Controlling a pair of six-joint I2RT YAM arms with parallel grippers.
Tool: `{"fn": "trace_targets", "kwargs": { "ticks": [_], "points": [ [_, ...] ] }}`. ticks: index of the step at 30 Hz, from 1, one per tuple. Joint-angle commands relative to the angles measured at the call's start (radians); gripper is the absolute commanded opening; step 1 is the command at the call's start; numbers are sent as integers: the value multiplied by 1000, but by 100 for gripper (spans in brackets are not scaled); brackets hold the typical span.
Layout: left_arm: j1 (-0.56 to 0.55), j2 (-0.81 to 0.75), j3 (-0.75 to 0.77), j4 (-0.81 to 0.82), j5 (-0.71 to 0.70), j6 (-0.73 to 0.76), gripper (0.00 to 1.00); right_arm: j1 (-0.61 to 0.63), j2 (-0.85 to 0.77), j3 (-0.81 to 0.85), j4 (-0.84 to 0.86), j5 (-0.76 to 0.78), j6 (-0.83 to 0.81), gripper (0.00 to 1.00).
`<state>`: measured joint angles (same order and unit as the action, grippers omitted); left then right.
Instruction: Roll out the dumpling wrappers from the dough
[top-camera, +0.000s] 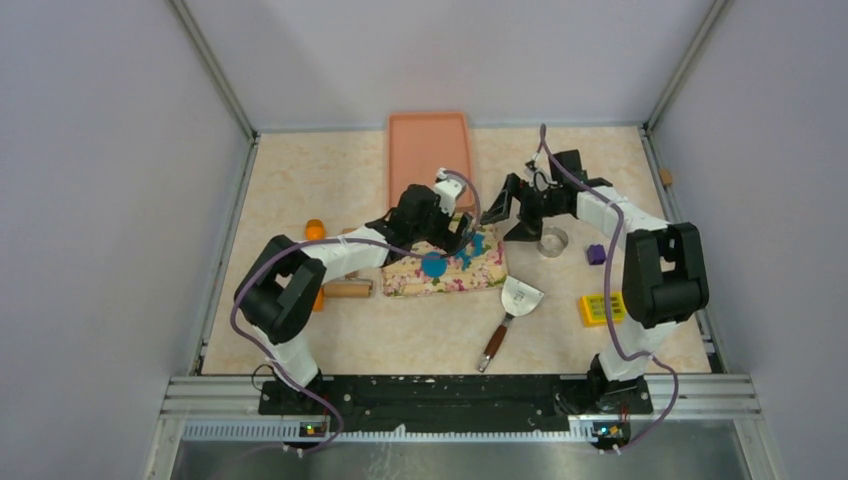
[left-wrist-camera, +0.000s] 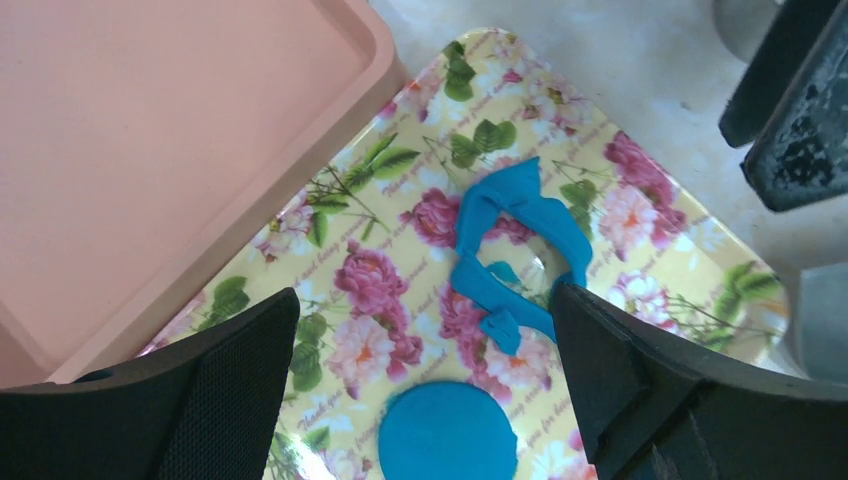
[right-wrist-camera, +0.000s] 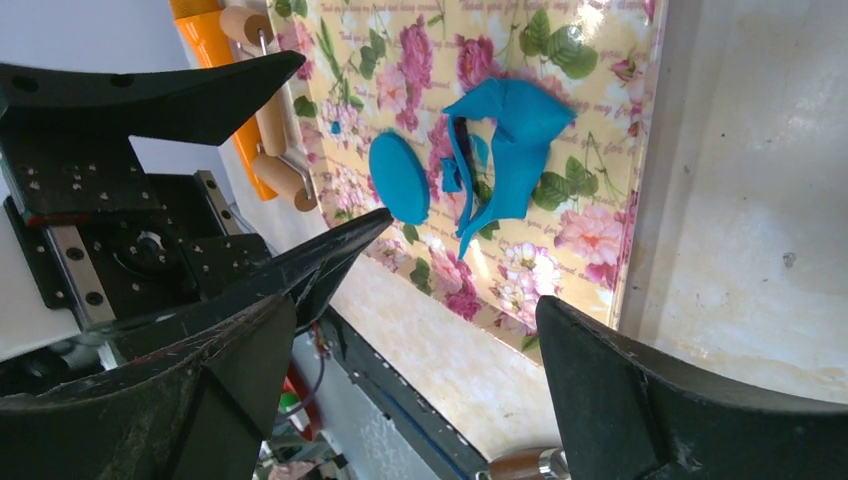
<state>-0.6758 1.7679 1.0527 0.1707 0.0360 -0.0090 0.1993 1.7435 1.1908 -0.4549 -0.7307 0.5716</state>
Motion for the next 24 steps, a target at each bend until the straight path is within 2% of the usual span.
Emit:
{"fn": "trace_targets", "kwargs": {
  "ticks": [1,3,5,6,8,10,12,14,15,16,18,20,22,24],
  "points": [
    [64,-98,28,-43,185,-87,99,-20,-83,21,29,-45,-95,91],
    [115,-123,34,-78,311,-120,98,-32,-100,31,27,-73,-141,91],
    [177,-148,33,-110,492,-131,97,-44,-116,46,12,-117,-219,90],
    [218,-158,29,-111,630,-140,97,-49,-127,51,9,-161,-253,89],
    [289,-163,44,-131,890,-160,95,-58,-142,50,34,-300,-294,86],
    [339,-169,87,-235,1038,-161,93,-65,-152,41,128,-511,-249,82],
    [363,-198,116,-318,1139,-98,93,-62,-164,-9,396,-701,-4,78],
    [369,-237,138,-413,1201,8,92,-49,-172,-91,849,-798,355,78],
    [369,-253,145,-445,1235,52,92,-40,-171,-118,1028,-832,502,79],
    [371,-267,151,-464,1255,78,91,-31,-164,-130,1138,-865,592,79],
    [388,-280,157,-470,1296,60,89,-28,-156,-118,1158,-884,635,77],
    [406,-272,159,-434,1346,-28,83,-27,-154,-87,1061,-871,585,75],
    [424,-257,138,-315,1390,-209,75,-27,-144,-44,911,-850,511,73],
    [427,-228,102,-87,1442,-503,69,-27,-147,-40,870,-830,490,70]
  ]
}}
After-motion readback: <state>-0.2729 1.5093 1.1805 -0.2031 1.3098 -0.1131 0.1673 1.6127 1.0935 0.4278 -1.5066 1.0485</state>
